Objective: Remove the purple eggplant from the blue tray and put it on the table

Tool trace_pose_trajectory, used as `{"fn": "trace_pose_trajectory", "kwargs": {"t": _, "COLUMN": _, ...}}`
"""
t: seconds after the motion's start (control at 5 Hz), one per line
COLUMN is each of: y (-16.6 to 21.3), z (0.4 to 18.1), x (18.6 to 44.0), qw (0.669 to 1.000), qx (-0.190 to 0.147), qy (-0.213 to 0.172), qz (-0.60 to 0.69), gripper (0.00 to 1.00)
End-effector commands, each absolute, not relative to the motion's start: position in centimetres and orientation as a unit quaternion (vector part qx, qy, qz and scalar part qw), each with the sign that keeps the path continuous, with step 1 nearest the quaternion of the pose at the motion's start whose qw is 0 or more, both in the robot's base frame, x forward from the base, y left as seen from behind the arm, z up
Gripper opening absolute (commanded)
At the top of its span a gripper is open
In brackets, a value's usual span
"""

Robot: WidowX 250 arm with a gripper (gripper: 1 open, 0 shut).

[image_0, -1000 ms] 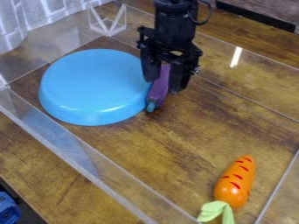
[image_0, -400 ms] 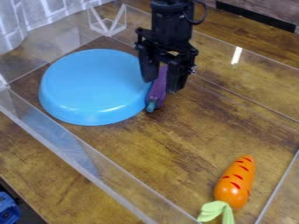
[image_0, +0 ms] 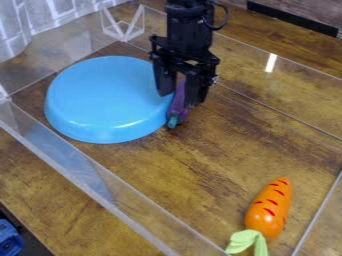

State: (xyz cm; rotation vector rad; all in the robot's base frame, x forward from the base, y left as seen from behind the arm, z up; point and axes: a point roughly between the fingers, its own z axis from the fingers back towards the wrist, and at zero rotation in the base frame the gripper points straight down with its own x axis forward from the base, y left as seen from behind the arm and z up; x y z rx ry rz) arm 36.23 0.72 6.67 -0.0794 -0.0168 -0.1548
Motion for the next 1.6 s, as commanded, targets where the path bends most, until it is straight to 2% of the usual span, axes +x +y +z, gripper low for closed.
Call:
{"fn": "trace_pose_trajectory", "kwargs": {"t": 0.0, "y": 1.3, "z": 8.5, "x": 37.4, "qw": 0.996, "qx": -0.038, "qy": -0.039, "qz": -0.076, "gripper": 0.0}}
{"fn": "trace_pose_trajectory", "kwargs": {"t": 0.2, "y": 1.2, "z": 8.4, "x": 37.6, "qw": 0.995, "qx": -0.043, "qy": -0.04, "qz": -0.076, "gripper": 1.0}}
{"fn": "trace_pose_trajectory", "kwargs": {"t": 0.6, "y": 1.4, "z": 8.1, "x": 38.0, "qw": 0.995, "qx": -0.048, "qy": -0.038, "qz": -0.076, "gripper": 1.0}}
{"fn": "trace_pose_trajectory", "kwargs": {"t": 0.8, "y": 1.1, "z": 7.9, "x": 38.2, "qw": 0.995, "qx": -0.046, "qy": -0.035, "qz": -0.084, "gripper": 0.0}}
{"fn": "trace_pose_trajectory", "kwargs": {"t": 1.4, "y": 0.3, "z": 7.2, "x": 38.6, "qw": 0.993, "qx": -0.042, "qy": -0.023, "qz": -0.106, "gripper": 0.0}}
